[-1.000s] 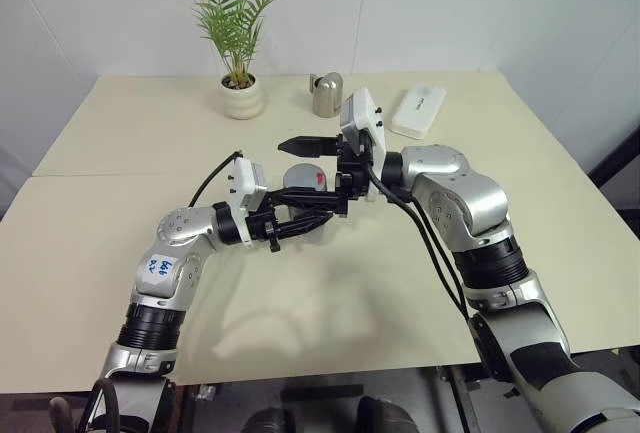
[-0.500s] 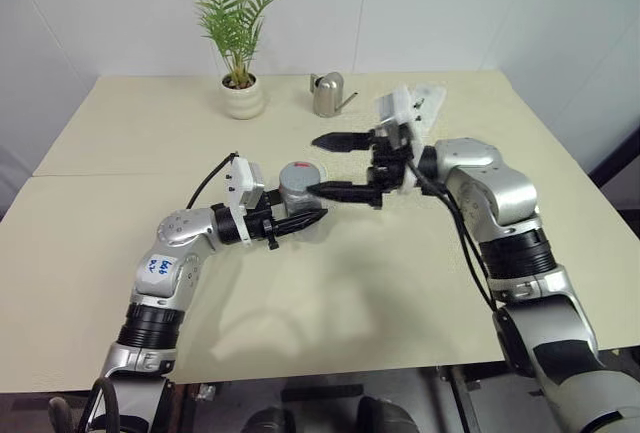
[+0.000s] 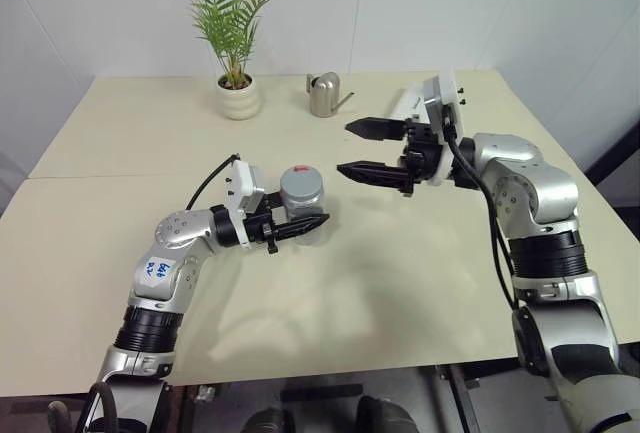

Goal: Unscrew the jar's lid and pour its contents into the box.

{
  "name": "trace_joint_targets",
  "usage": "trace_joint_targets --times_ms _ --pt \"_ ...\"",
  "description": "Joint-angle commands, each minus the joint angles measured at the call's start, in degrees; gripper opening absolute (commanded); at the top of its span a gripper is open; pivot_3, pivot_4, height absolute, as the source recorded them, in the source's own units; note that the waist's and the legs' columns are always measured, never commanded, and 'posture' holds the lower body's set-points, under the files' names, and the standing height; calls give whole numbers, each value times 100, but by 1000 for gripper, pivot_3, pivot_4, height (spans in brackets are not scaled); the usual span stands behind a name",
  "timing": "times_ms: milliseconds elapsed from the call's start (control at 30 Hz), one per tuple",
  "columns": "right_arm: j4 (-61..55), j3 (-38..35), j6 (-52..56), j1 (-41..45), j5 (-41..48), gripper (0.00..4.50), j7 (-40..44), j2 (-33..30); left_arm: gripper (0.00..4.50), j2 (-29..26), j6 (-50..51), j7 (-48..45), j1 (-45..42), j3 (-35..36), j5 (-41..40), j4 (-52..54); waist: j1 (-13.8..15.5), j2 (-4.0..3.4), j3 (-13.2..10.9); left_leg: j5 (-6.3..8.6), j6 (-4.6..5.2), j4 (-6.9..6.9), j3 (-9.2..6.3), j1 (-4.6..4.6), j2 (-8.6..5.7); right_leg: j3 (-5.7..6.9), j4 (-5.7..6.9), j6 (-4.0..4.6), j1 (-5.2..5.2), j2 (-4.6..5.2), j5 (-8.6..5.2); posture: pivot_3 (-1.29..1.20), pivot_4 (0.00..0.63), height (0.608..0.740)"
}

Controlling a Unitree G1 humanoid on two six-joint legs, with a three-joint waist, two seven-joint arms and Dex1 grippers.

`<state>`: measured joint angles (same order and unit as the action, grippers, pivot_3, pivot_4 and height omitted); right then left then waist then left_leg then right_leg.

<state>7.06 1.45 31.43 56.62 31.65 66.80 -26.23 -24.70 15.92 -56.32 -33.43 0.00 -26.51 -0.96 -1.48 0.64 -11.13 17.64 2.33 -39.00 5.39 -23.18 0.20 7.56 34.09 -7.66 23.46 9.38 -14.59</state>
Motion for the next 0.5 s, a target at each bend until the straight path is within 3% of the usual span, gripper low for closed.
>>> trace_joint_targets --times_ms 33,233,500 --pt "-673 285 138 -8 83 4489 -233 319 1967 -14 -62 -54 -85 37 -58 149 0 0 0 0 0 0 0 0 -1 0 0 0 0 0 0 0 150 740" --pt "-617 716 57 141 -293 4489 -602 739 1967 14 -49 -80 -116 -5 -47 145 20 0 0 0 0 -2 -3 0 -4 0 2 0 0 1 0 0 150 740" --pt "-193 732 -215 249 -577 4489 -639 793 1967 24 -27 -83 -81 -20 -52 203 -5 0 0 0 0 0 -2 -1 -5 0 2 0 0 2 0 0 150 740"
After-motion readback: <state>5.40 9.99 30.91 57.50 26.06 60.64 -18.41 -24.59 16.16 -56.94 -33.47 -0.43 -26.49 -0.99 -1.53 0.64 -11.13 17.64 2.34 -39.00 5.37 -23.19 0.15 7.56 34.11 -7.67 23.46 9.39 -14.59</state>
